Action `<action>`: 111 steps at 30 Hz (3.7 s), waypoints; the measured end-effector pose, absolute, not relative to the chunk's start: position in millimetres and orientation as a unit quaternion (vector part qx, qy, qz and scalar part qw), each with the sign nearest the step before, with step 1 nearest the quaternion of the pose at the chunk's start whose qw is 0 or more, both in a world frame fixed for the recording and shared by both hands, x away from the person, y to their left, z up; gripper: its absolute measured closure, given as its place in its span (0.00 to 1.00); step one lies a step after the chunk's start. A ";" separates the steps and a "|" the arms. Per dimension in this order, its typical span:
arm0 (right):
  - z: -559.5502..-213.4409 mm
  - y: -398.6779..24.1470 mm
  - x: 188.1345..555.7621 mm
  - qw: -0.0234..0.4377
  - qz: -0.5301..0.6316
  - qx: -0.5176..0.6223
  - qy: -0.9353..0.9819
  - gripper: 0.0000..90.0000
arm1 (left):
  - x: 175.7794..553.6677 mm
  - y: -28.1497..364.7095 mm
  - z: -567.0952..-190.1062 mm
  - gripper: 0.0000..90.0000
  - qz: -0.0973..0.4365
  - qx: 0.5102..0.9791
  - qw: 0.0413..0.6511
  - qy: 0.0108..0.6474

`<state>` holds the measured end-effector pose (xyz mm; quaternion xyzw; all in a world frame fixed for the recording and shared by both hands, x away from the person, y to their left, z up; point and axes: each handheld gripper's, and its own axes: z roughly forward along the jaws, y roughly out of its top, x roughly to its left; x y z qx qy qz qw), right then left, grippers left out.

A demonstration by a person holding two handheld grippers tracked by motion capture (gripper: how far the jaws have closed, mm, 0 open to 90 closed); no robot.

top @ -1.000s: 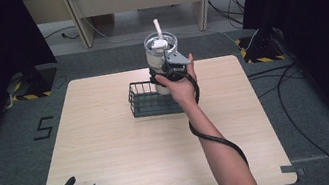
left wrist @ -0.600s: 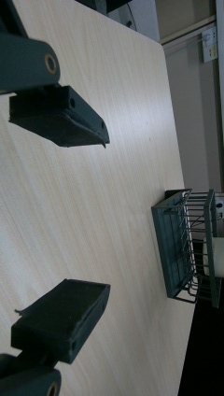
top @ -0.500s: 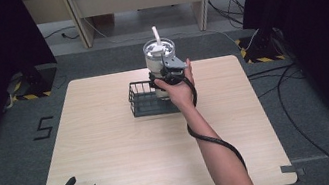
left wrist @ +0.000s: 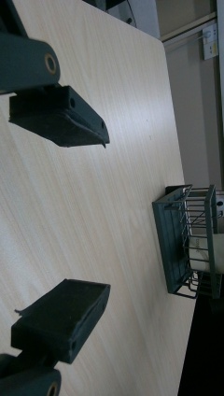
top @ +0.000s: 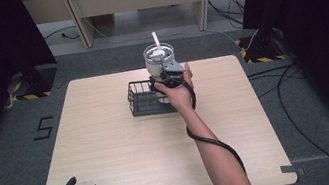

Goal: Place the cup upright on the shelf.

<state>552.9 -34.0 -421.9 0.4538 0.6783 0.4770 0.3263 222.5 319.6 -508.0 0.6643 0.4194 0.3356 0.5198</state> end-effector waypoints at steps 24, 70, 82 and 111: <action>-432.9 -38.8 547.1 0.321 0.502 0.451 0.665 0.09 | 221.4 317.6 -507.8 0.25 0.336 0.667 0.520 0.415; -432.3 -67.5 495.9 0.338 0.499 0.433 0.670 0.03 | 221.3 315.2 -507.8 0.25 0.337 0.669 0.518 0.412; -429.3 -76.5 478.4 0.338 0.502 0.430 0.670 0.04 | 221.2 314.5 -507.7 0.25 0.338 0.671 0.517 0.411; -437.0 -110.6 438.1 0.335 0.497 0.442 0.668 0.06 | 220.5 314.1 -507.9 0.25 0.339 0.670 0.515 0.414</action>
